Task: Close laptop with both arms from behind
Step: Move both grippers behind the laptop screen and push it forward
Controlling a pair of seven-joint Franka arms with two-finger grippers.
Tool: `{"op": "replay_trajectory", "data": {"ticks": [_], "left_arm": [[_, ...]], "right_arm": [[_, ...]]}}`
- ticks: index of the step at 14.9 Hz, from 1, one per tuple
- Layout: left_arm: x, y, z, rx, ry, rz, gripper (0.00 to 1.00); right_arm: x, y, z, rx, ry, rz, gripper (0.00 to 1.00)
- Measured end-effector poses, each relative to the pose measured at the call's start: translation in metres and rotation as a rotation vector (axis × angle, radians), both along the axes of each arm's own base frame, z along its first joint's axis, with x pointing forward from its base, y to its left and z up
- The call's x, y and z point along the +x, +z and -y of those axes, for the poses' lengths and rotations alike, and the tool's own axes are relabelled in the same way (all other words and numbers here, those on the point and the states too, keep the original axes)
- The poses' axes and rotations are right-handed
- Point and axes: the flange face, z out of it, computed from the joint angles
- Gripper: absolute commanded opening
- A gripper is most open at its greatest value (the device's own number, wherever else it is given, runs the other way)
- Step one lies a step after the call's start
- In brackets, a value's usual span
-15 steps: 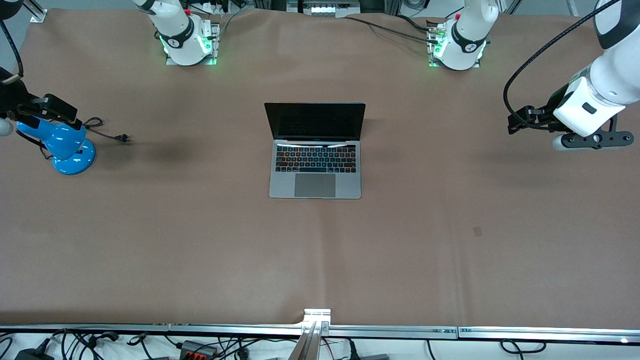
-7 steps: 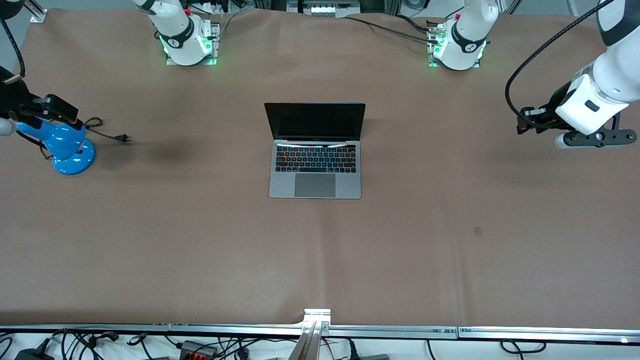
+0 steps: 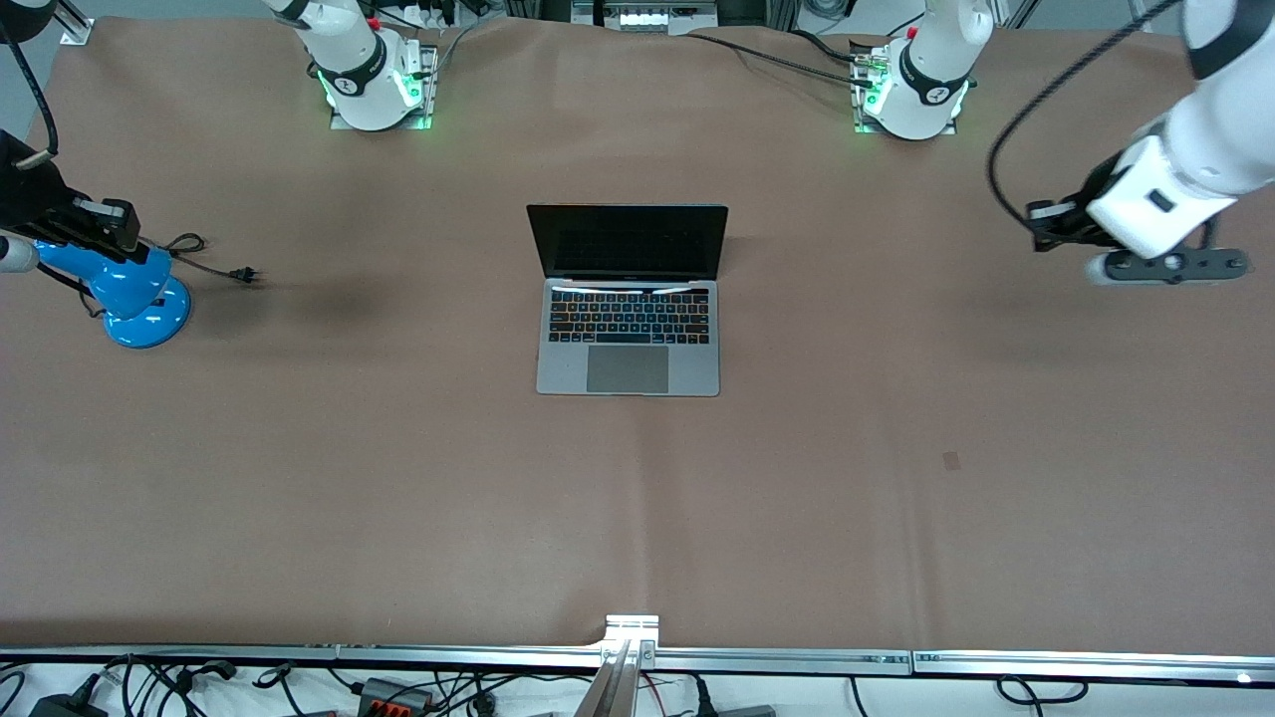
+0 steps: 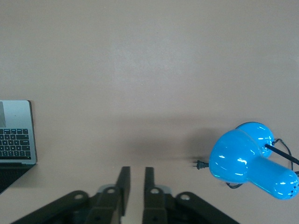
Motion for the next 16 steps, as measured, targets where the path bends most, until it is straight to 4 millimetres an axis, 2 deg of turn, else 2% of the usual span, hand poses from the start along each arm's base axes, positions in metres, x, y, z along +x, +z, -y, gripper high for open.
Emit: {"op": "replay_trajectory", "data": {"ticks": [5,7,9,12,14,16], "left_arm": [[0.004,-0.043,0.074,-0.113,-0.065,-0.089,0.0],[0.0,-0.059,0.101,-0.145,-0.103,-0.136,0.0],[-0.01,-0.075,0.141,-0.149,-0.142,-0.181,0.0],[-0.038,-0.097,0.2,-0.126,-0.161,-0.237,0.0],[-0.064,-0.111,0.222,-0.135,-0.159,-0.25,0.0],[-0.097,-0.122,0.234,-0.16,-0.153,-0.252,0.0]], "right_arm": [[0.001,-0.008,-0.013,0.001,0.035,-0.014,0.0],[0.001,-0.019,-0.029,0.003,0.064,-0.052,0.0],[-0.003,-0.046,-0.061,0.024,0.116,-0.156,0.0],[-0.006,-0.101,-0.131,0.056,0.219,-0.311,0.0],[-0.017,-0.132,-0.166,0.134,0.245,-0.404,0.0],[-0.031,-0.152,-0.186,0.238,0.238,-0.467,0.0]]}}
